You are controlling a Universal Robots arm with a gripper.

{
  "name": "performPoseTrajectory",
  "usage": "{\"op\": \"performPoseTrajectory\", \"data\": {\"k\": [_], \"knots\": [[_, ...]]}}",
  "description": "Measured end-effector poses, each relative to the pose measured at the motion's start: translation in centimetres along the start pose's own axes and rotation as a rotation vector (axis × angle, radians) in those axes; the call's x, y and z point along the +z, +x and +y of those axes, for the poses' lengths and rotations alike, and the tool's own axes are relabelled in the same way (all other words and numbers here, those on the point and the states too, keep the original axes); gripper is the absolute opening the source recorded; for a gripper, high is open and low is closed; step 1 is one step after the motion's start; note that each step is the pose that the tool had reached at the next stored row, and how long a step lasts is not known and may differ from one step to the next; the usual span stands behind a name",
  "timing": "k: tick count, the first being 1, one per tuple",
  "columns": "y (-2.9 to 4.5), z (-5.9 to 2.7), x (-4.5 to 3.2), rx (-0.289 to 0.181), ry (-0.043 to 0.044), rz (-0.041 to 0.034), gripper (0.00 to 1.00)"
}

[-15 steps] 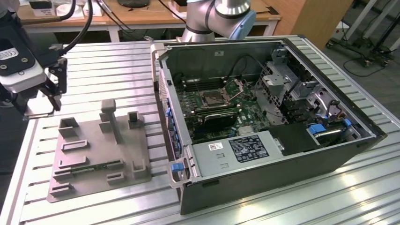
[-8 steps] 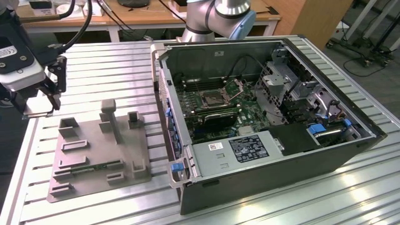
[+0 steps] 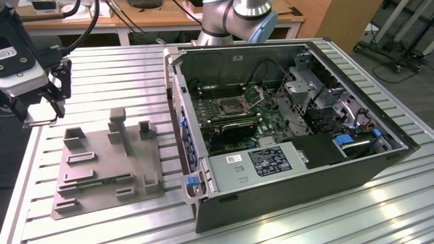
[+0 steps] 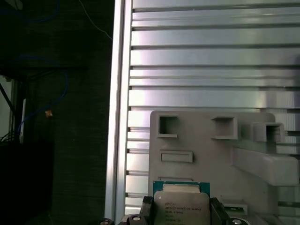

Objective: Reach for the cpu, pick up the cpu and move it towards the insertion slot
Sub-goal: 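Pick up the cpu and move it towards the insertion slot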

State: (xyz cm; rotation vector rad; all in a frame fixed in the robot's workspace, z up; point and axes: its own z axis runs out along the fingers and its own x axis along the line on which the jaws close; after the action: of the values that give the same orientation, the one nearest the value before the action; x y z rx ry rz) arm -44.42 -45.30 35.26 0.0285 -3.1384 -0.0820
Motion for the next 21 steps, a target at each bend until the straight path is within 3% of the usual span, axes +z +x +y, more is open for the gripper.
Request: {"op": "performPoseTrajectory", "data": {"k": [21], "knots": [[0.01, 0.14, -2.79, 0.0, -0.0002, -0.0003, 0.55]]}}
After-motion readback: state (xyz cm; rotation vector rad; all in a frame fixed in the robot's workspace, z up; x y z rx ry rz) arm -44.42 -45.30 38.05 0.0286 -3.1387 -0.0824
